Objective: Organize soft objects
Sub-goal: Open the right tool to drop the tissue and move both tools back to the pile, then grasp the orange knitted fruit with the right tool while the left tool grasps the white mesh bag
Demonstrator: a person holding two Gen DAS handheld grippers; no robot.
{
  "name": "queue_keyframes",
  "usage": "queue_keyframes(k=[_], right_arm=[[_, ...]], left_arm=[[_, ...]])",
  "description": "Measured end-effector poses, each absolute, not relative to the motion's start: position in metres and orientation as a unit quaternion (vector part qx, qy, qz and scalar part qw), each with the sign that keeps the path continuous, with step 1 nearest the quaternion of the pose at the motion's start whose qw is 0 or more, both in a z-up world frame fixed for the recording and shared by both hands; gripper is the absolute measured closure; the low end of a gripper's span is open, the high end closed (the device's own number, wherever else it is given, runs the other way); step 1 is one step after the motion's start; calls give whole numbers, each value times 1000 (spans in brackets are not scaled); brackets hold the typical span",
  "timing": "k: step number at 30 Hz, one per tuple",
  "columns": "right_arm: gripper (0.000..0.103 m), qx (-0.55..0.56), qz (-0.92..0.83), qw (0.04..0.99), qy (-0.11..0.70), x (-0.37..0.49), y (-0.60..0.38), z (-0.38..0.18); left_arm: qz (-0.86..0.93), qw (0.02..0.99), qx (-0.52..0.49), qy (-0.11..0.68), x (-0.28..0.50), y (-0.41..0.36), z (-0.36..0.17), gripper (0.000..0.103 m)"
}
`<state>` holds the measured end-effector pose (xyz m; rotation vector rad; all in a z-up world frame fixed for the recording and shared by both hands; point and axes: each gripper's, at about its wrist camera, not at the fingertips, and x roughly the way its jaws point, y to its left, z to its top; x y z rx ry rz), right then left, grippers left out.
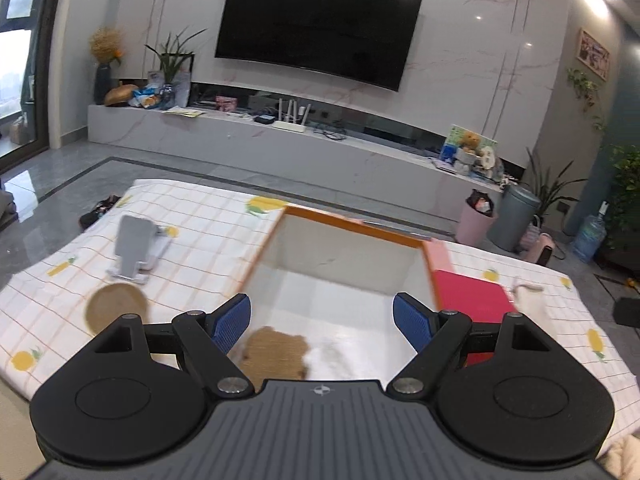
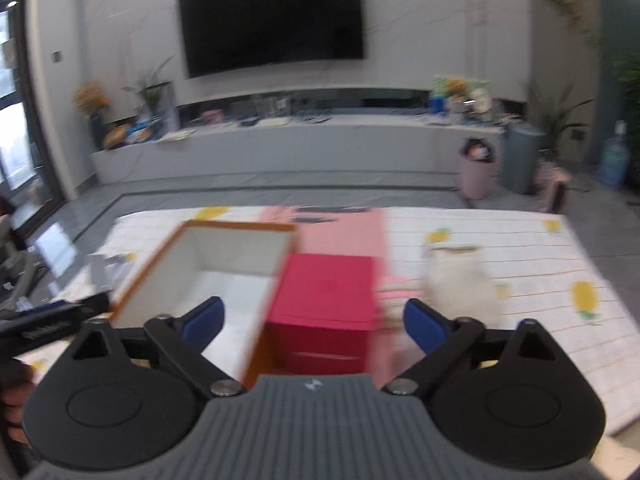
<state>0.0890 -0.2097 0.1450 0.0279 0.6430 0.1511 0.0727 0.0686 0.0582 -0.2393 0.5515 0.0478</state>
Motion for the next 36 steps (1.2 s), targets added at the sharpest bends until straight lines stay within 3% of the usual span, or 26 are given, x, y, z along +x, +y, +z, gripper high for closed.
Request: queue_keyframes(k=[7,15,17,18,28,33,35,36], right_arm=[[3,-2,-55,935,350,76,-306,114],[4,87,-91,888,443,104,-369,31],[21,98,-86,879,459,111,-372,15],[24,102,-78,875,467,117,-373,8],[27,98,-76,842,525,141,-365,-34],[43,107,-71,845,519,142,-364,-32],[57,113,-55,846,518,140,-364,-32],[59,119,-47,845,519,140,-365,-33]], left_arm=[[-15,949,-116,292,76,16,52,8],[-95,944,-53,313,74,-59,34,8],[-112,941,-42,315,74,-75,28,8],[-116,941,-43,314,73,-81,26,8],[-127,942,-41,308,78,-107,8,8],[-134,938,-45,316,80,-113,0,8],[-135,938,-45,317,81,-118,-3,8],[-135,937,-47,318,82,-120,-5,8]])
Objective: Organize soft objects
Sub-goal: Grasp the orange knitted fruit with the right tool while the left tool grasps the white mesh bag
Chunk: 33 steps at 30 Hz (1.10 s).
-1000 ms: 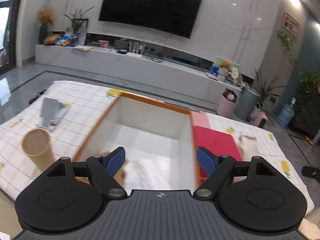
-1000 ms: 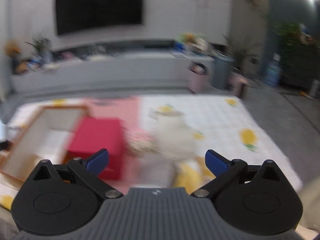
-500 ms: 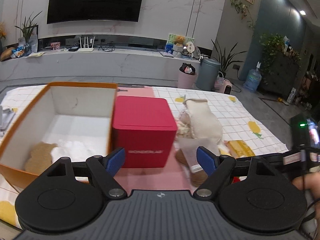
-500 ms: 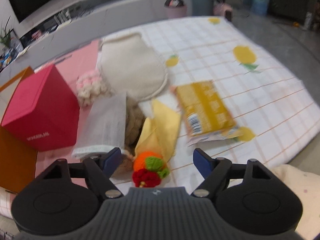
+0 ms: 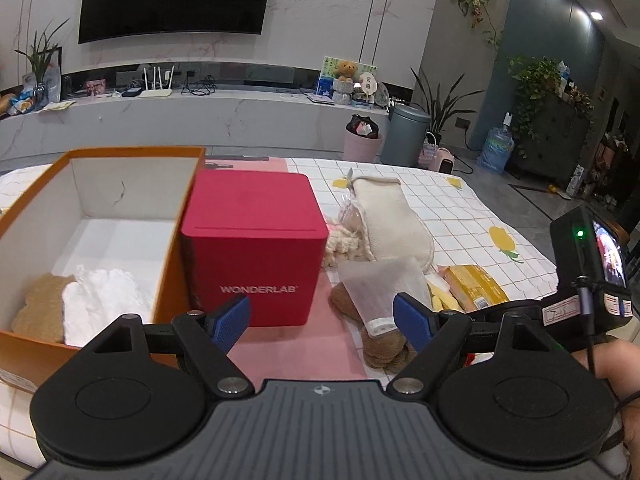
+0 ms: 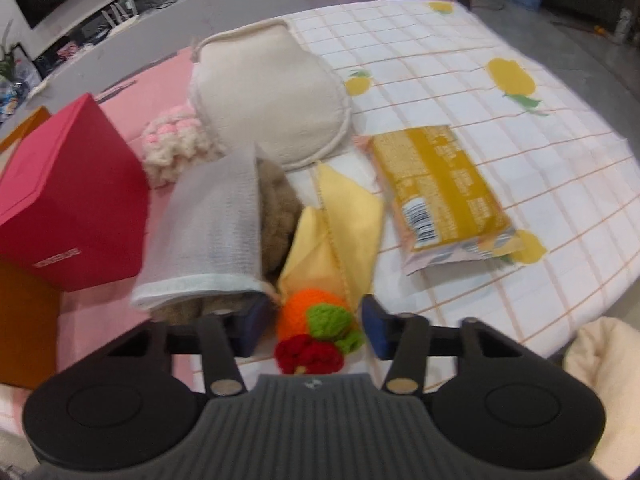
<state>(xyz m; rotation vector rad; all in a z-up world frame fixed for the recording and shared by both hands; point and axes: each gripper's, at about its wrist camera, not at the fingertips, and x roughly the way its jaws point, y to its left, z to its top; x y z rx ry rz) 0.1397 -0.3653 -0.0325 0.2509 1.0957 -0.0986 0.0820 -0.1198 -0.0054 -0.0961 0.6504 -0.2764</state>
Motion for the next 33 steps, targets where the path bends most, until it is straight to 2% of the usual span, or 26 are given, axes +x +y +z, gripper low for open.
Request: queue_keyframes(k=[1,12,16,23,30,33], right_arm=[[62,120,-41,846,518,139,-366,-33],[65,146,-92,859,481,105,-405,-17],[65,184,-100,851,482,107,-424,-20],[65,168,-95,855,481,110,-421,-22],[62,174,-90,854,482,112,-425,-24],[53,176,-91,851,486,112,-428,-25]], left_arm=[[-136,937,-52,318,82,-122,-7,8],[-156,935,-74,310,93,-163,-41,8],[-156,933,-36,322,110,-187,-54,8],[-165,937,19,307,123,-216,-74,8],[-164,939,17,303,131,-221,-92,8],[-164,943,19,289,127,-218,-94,21]])
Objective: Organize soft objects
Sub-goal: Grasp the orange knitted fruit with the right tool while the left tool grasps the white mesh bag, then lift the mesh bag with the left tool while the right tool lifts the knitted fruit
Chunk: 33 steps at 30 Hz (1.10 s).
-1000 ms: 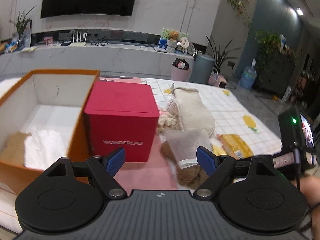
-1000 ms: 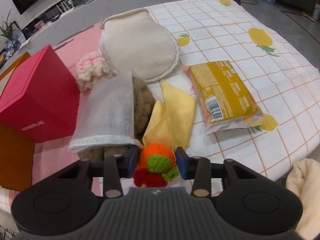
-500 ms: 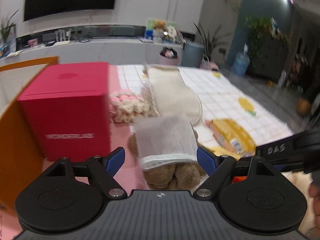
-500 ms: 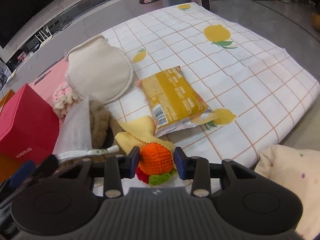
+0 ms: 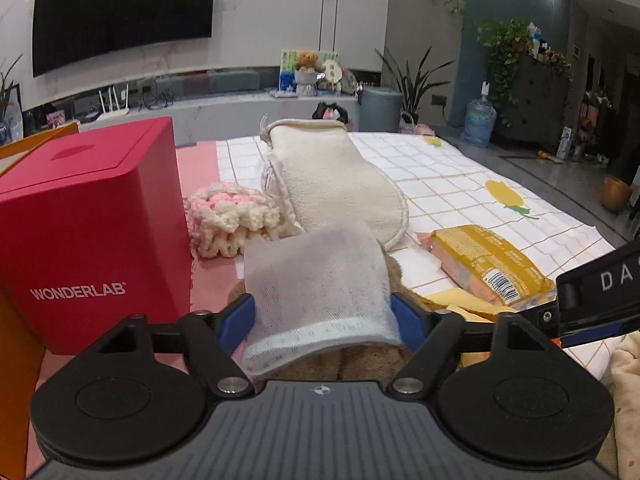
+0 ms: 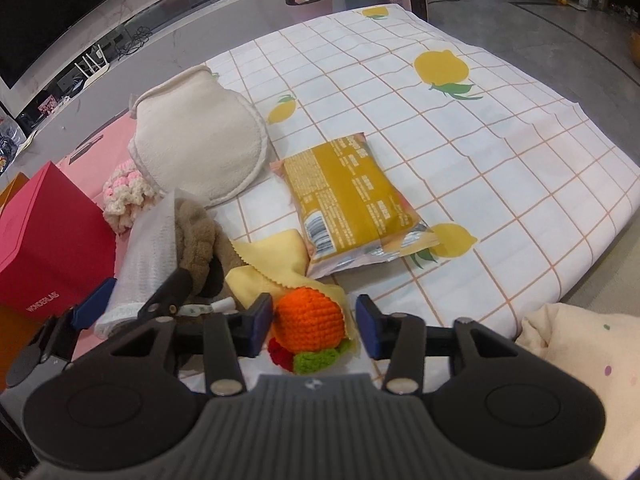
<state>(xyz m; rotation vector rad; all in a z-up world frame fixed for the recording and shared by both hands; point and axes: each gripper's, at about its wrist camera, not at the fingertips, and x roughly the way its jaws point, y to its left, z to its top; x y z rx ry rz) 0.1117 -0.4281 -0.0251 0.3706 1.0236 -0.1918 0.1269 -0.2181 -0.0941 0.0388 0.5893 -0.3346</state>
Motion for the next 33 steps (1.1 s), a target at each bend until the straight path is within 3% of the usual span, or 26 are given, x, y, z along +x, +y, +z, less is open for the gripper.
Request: queue_keyframes(k=[2,5,9,10,11,33], right_arm=[[53,175,-92,849,491,111,-430,-26],[51,153,-95,849,498,107,-427,-25],[53,157,-86,846,503,105,-427,-27],[58,157,-87,845,503,105,-427,-27],[66,157,-84,846,503,105,-427,-27],[67,189,-75,881,427,80,-436,4]], left_arm=[[-175,943,14,284,121,-216,-92,42],[-184,946,28,265,112,-216,-89,67],[-189,951,33,243,104,-212,-83,85],[-187,952,33,240,104,-211,-81,95],[-186,952,32,239,104,-210,-79,95],[-198,968,18,151,81,-195,-17,97]])
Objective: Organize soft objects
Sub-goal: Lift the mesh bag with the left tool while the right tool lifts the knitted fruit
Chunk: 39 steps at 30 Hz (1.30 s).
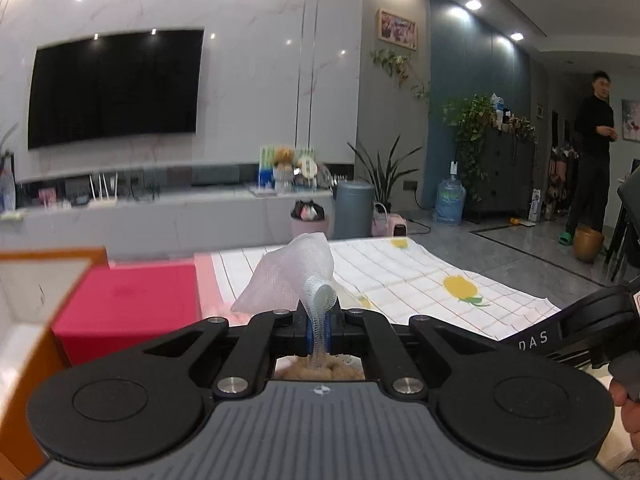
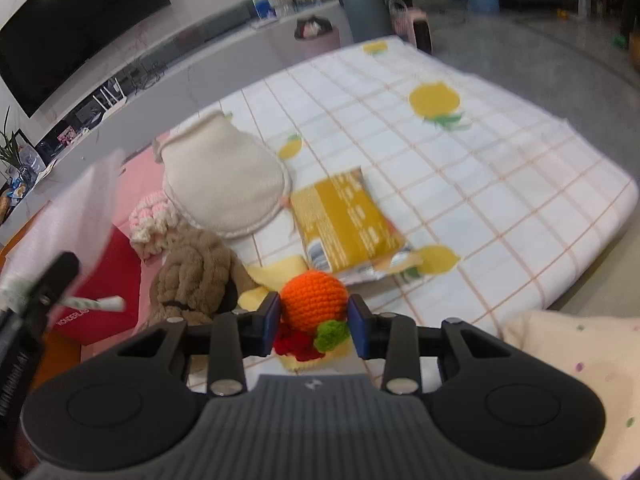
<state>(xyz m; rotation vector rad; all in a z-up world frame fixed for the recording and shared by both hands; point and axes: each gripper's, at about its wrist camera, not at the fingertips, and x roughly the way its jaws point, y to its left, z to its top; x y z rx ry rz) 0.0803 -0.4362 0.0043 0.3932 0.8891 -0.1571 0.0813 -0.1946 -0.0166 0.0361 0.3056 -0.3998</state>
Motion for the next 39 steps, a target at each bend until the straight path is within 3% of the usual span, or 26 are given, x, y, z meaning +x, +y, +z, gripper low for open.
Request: queue_keyframes(k=[14,28,39], right_arm=[[67,133,-58,913,382,68,-403,37],[67,125,31,953,273,40,-311,125],[67,62,122,955,262,61,-203,151]], left_arm=[[-161,977,2,143,82,-158,39,97],[-105,984,-18,141,71,-64,73,97],[-91,949,-27,302,114,4,24,97]])
